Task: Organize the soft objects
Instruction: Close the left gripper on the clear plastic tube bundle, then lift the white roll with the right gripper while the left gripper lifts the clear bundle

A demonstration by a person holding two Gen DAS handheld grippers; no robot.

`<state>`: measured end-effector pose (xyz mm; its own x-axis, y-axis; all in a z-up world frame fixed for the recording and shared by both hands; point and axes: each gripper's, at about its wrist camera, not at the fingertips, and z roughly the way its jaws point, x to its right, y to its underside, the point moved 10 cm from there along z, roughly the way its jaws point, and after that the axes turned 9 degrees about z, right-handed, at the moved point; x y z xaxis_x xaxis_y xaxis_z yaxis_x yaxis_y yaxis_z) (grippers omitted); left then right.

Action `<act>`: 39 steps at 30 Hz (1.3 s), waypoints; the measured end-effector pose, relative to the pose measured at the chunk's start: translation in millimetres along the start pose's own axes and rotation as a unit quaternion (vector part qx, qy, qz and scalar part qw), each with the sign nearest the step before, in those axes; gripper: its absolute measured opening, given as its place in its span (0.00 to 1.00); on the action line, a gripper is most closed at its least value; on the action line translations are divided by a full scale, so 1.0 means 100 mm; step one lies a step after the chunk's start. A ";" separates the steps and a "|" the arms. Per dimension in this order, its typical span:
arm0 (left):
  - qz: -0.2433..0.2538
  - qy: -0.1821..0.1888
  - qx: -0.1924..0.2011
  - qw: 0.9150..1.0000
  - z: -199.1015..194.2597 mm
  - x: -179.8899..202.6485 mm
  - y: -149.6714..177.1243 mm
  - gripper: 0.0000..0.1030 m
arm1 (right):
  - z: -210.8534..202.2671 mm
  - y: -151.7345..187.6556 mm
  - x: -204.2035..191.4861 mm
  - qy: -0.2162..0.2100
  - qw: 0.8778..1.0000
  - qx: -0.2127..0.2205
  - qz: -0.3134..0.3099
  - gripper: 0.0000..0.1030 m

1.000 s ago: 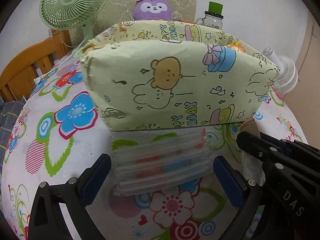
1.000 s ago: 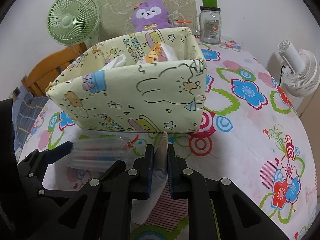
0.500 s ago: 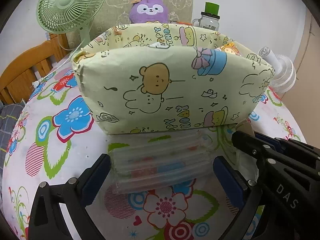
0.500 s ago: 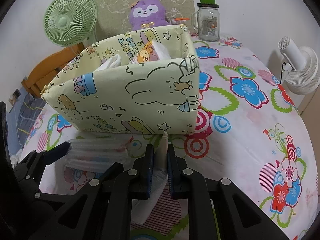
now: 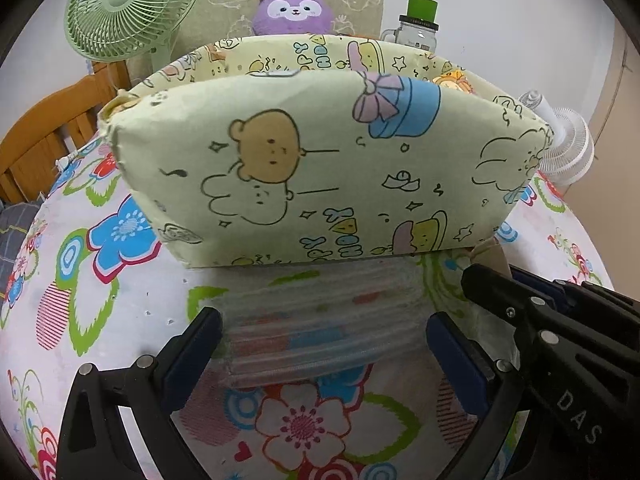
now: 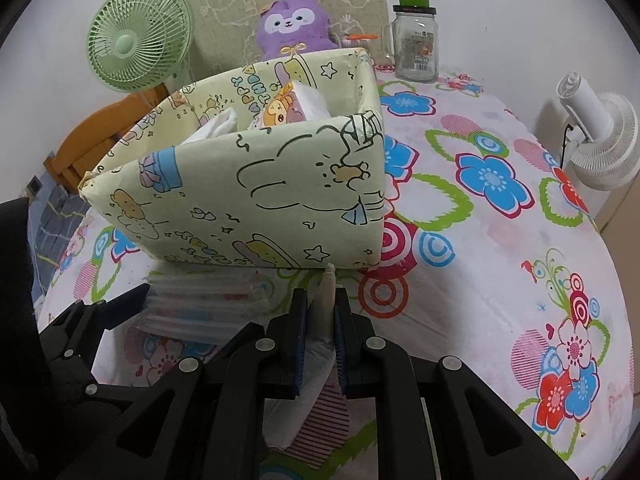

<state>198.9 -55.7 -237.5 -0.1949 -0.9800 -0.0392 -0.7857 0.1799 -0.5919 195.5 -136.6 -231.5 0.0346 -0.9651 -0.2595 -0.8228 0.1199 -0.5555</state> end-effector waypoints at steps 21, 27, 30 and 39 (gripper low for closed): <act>0.022 -0.003 0.009 1.000 -0.08 0.08 -0.01 0.89 | -0.02 0.04 -0.06 -0.002 1.000 0.002 -0.004 0.15; 0.022 -0.004 0.022 1.000 -0.22 0.06 -0.01 0.89 | -0.14 0.06 -0.13 -0.003 1.000 0.013 -0.010 0.15; 0.021 -0.004 0.029 0.999 -0.30 0.06 0.01 0.89 | -0.22 0.07 -0.17 -0.005 1.000 0.021 -0.013 0.15; 0.021 -0.011 0.056 0.998 -0.59 0.02 0.01 0.89 | -0.49 0.07 -0.29 -0.010 0.999 0.048 -0.023 0.15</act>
<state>163.2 -52.4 -191.2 -0.2115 -0.9738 -0.0830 -0.7067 0.2110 -0.6754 161.3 -119.4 -189.0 0.0835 -0.9655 -0.2467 -0.7625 0.0975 -0.6396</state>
